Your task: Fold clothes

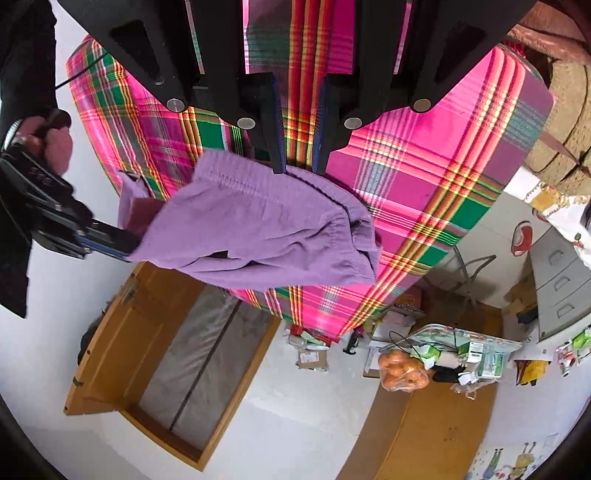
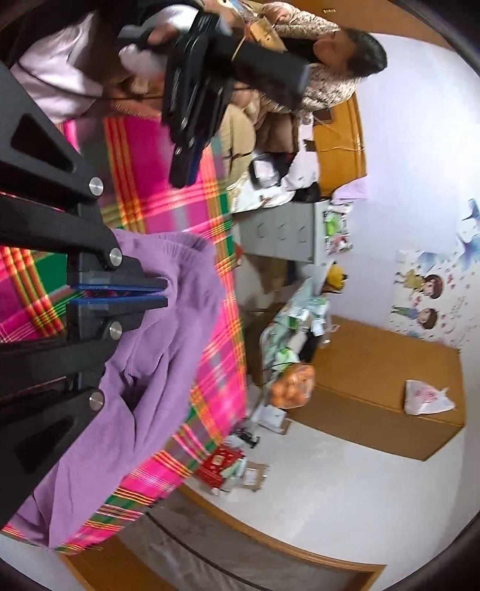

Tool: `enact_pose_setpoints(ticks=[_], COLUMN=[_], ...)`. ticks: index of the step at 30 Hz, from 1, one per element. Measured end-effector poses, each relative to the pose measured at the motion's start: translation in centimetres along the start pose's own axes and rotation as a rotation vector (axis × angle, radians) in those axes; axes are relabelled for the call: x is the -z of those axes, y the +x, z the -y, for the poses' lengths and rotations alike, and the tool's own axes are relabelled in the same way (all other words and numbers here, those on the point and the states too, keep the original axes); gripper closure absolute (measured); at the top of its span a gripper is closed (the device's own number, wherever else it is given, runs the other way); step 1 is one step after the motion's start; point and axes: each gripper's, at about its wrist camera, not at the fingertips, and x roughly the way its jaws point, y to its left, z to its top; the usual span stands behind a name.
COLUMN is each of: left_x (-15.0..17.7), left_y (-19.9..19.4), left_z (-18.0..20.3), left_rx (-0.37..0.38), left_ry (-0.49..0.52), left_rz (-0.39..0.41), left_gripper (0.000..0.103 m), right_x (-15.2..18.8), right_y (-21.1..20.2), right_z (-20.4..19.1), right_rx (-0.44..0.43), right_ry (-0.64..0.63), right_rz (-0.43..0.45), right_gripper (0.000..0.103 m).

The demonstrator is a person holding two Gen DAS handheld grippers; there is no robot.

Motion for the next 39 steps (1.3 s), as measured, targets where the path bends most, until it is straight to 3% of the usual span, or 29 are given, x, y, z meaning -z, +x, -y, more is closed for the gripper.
enact_pose_setpoints(ticks=[2, 8, 9, 14, 17, 24, 32, 39], left_x=[0.1, 0.9, 1.0, 2.2, 2.8, 2.6, 2.0, 1.3], left_y=[-0.4, -0.3, -0.2, 1.9, 3.2, 5.5, 7.5, 8.6], left_z=[0.0, 0.5, 0.5, 0.6, 0.9, -0.6, -1.7, -1.3], left_rx=[0.005, 0.029, 0.037, 0.127, 0.125, 0.044, 0.138, 0.156], left_ry=[-0.001, 0.003, -0.001, -0.062, -0.086, -0.178, -0.308, -0.342], left_rz=[0.004, -0.016, -0.023, -0.087, -0.112, -0.11, -0.12, -0.108], left_gripper=[0.088, 0.085, 0.083, 0.079, 0.076, 0.072, 0.054, 0.053], right_x=[-0.2, 5.7, 6.3, 8.5, 8.8, 9.7, 9.9, 10.3], right_y=[-0.5, 2.7, 2.7, 1.2, 0.8, 1.1, 2.9, 3.7], right_z=[-0.6, -1.3, -1.0, 1.0, 1.8, 2.4, 1.8, 1.6], right_rx=[-0.002, -0.026, -0.026, -0.015, -0.008, -0.023, -0.059, -0.064], right_ry=[0.004, 0.013, 0.03, 0.138, 0.164, 0.199, 0.184, 0.184], right_rz=[0.003, -0.257, -0.265, -0.222, -0.188, -0.148, -0.139, -0.158], right_gripper=[0.101, 0.099, 0.097, 0.072, 0.069, 0.068, 0.067, 0.067])
